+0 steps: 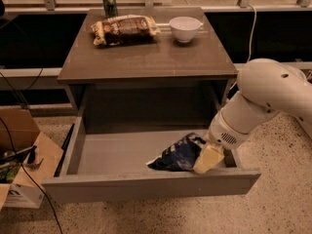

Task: Place blue chip bag into top drawer

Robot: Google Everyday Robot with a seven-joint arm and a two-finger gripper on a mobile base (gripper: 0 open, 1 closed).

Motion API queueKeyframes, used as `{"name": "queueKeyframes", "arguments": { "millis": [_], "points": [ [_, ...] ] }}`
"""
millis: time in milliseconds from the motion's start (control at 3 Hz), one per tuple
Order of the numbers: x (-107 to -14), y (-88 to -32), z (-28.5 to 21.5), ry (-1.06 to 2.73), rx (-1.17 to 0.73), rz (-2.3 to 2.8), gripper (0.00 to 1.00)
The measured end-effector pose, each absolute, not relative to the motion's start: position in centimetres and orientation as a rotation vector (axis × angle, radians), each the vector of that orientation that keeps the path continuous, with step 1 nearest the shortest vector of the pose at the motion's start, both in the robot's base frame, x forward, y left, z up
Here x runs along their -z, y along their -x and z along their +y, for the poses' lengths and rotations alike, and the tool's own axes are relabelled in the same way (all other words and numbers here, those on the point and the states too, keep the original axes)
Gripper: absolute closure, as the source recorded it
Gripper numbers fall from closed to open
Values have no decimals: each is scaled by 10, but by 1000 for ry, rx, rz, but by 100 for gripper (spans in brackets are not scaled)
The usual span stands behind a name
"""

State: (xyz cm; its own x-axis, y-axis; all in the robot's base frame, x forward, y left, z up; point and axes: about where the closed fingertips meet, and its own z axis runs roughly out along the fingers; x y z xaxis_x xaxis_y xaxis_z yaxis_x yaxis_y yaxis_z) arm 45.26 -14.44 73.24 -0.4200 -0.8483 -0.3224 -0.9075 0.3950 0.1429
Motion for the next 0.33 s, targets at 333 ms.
{"name": "queueKeyframes", "arguments": {
  "millis": [333],
  "points": [
    [-733, -452, -144, 1567, -441, 2452, 0]
  ]
}}
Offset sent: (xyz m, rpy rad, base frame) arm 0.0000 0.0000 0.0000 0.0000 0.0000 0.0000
